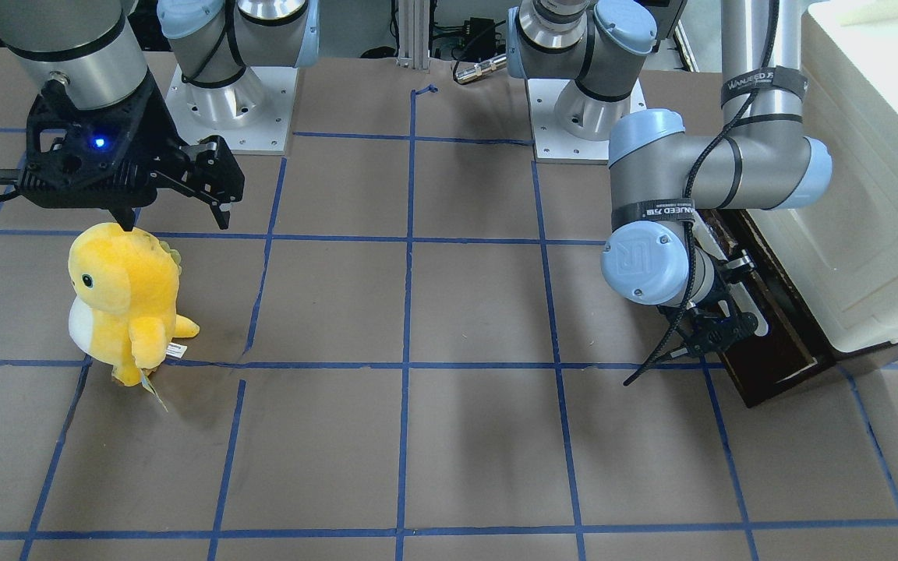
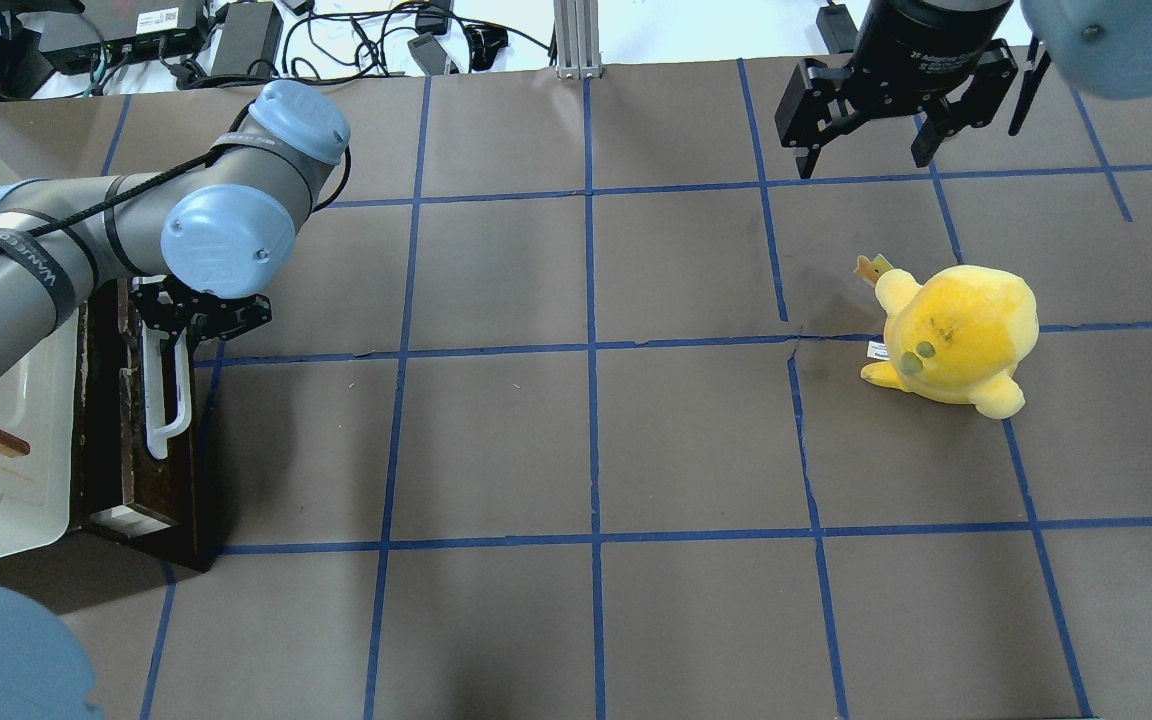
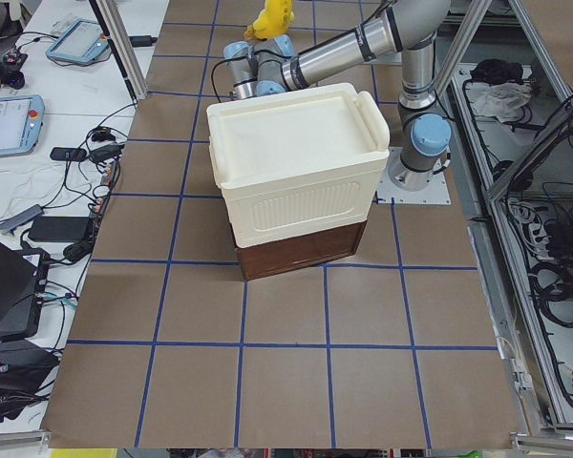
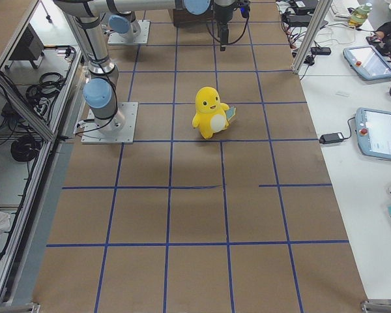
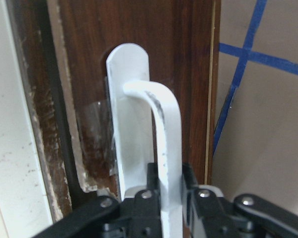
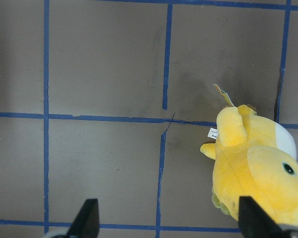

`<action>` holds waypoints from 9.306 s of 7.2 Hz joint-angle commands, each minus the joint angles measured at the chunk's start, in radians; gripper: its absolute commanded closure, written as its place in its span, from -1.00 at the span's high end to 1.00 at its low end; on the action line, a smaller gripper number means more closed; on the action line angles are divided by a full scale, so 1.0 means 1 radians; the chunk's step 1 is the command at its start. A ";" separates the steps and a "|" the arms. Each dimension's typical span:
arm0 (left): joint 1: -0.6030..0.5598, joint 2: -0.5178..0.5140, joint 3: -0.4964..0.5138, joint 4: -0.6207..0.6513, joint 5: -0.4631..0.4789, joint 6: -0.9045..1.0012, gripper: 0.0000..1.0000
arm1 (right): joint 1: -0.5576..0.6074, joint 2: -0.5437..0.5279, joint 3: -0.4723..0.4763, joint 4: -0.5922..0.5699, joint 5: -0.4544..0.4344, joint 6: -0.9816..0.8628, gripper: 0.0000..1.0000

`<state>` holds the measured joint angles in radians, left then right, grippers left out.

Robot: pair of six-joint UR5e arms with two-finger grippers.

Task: Pull drawer sideways
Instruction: 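Pull the drawer outward from the cabinet with the left gripper, then keep pulling the drawer farther out with the left gripper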

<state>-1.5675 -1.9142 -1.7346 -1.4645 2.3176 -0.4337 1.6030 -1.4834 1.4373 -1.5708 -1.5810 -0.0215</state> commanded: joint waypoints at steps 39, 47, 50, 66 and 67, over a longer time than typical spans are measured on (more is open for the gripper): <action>-0.077 -0.089 0.105 -0.188 0.006 -0.157 -1.00 | 0.000 0.000 0.000 0.000 0.000 -0.002 1.00; -0.115 -0.117 0.107 -0.195 0.037 -0.250 -1.00 | 0.000 0.000 0.000 0.000 0.001 0.000 1.00; -0.117 -0.118 0.115 -0.195 0.034 -0.249 -1.00 | 0.000 0.000 0.000 0.000 0.001 0.000 1.00; -0.144 -0.147 0.168 -0.200 0.017 -0.250 -1.00 | 0.000 0.000 0.000 0.000 0.000 0.000 1.00; -0.146 -0.147 0.168 -0.200 0.016 -0.250 -1.00 | 0.000 0.000 0.000 0.000 0.001 0.000 1.00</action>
<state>-1.7118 -2.0601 -1.5679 -1.6634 2.3350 -0.6832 1.6030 -1.4834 1.4373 -1.5708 -1.5808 -0.0217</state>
